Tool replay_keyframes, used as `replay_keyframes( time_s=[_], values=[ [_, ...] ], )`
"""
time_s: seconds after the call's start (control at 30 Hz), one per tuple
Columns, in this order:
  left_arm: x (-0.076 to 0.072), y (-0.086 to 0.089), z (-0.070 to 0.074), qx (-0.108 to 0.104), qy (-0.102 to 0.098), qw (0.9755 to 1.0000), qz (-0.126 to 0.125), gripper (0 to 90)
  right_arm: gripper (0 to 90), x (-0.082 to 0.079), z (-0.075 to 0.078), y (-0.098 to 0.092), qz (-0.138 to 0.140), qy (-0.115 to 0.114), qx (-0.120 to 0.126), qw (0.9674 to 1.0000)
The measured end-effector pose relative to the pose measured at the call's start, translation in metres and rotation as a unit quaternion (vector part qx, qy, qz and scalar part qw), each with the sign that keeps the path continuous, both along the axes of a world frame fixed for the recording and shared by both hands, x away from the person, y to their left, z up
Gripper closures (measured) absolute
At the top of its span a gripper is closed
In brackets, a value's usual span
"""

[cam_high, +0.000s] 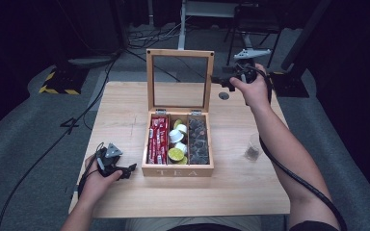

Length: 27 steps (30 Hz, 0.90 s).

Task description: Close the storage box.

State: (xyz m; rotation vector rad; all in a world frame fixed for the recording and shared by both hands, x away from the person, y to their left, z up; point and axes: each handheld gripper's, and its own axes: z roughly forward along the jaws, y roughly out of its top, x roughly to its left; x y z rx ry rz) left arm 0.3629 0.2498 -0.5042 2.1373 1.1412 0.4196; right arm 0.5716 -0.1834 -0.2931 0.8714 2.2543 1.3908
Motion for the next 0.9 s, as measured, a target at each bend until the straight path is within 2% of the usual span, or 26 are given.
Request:
replay_keyframes(
  time_s=[0.23,0.47,0.7,0.83,0.9],
  values=[
    [0.0,0.0,0.0,0.0,0.0,1.0,0.0,14.7,33.0,0.028,0.002,0.011,-0.024,0.001,-0.012,0.9996],
    [0.0,0.0,0.0,0.003,0.0,1.0,-0.001,14.8,40.4,0.048,0.002,0.015,-0.035,0.014,-0.002,0.9993],
    [0.0,0.0,0.0,0.004,-0.001,1.0,-0.001,14.8,53.0,0.059,-0.001,0.024,-0.037,0.023,0.004,0.999],
    [0.0,0.0,0.0,0.004,0.0,1.0,-0.001,14.8,59.9,0.06,0.001,0.028,-0.043,0.017,-0.013,0.9989],
    [0.0,0.0,0.0,0.003,0.0,1.0,-0.001,14.8,60.5,0.059,0.002,0.027,-0.043,0.018,-0.011,0.9989]
  ],
)
